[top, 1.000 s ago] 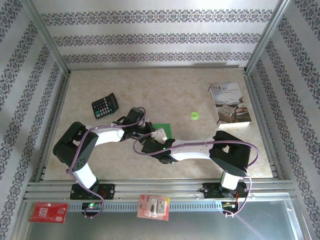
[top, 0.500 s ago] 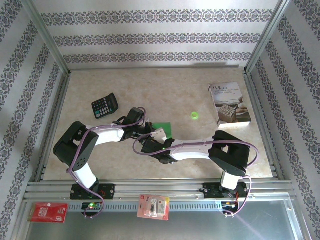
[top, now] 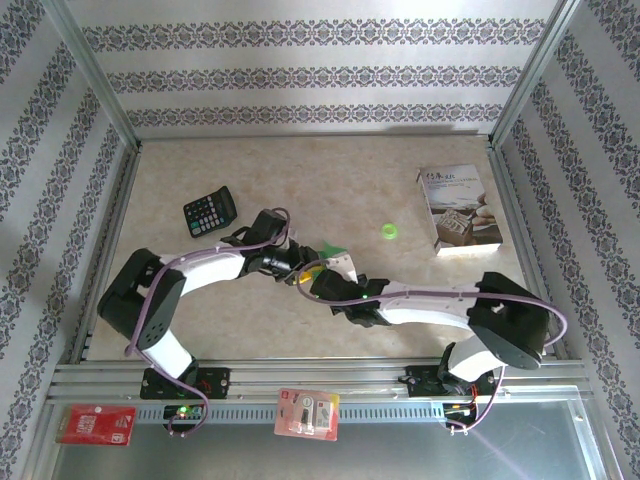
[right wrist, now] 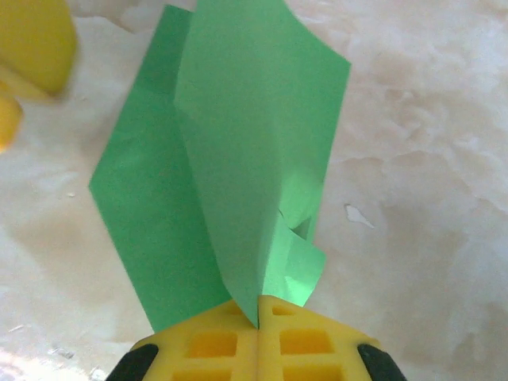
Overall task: Fold a paper plane with a square sheet of paper (pick it up from the middle)
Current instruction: Fourth fold the wing at the center of the table.
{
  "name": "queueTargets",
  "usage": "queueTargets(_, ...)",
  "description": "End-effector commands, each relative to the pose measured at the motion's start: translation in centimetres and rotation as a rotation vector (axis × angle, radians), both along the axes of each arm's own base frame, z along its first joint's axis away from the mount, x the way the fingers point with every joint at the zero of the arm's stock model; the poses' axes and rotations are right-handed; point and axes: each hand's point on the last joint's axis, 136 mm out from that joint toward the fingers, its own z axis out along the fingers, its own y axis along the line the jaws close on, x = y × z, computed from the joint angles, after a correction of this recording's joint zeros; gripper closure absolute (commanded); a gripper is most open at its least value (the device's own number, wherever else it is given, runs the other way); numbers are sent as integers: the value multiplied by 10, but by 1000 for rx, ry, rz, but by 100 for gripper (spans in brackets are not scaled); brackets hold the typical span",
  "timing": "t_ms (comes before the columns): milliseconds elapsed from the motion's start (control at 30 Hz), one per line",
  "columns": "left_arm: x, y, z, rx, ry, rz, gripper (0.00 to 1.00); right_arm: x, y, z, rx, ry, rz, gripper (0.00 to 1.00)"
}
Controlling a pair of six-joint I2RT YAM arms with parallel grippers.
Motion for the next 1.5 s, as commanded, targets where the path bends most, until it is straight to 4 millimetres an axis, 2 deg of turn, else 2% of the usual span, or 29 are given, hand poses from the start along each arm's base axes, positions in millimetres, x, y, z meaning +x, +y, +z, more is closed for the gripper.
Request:
queueTargets(0, 3, 15, 16, 43, -84, 1, 55, -9, 18, -1, 156, 66, 81, 100)
queueTargets(367, -11, 18, -7, 22, -34, 31, 67, -14, 18, -15, 319, 169, 49, 100)
queueTargets(733, -13, 17, -19, 35, -44, 24, 70, -11, 18, 3, 476, 165, 113, 100)
queueTargets(1000, -11, 9, -17, 40, -79, -14, 67, -16, 5, 8, 509, 178, 180, 100)
queueTargets(1167, 0, 2, -6, -1, -121, -13, 61, -18, -2, 6, 483, 169, 207, 100)
queueTargets(1367, 31, 19, 9, 4, -214, 43, 50, -18, -7, 3, 458, 161, 211, 100)
queueTargets(1467, 45, 14, 16, -36, -213, 43, 44, -19, -8, 1, 449, 163, 213, 100)
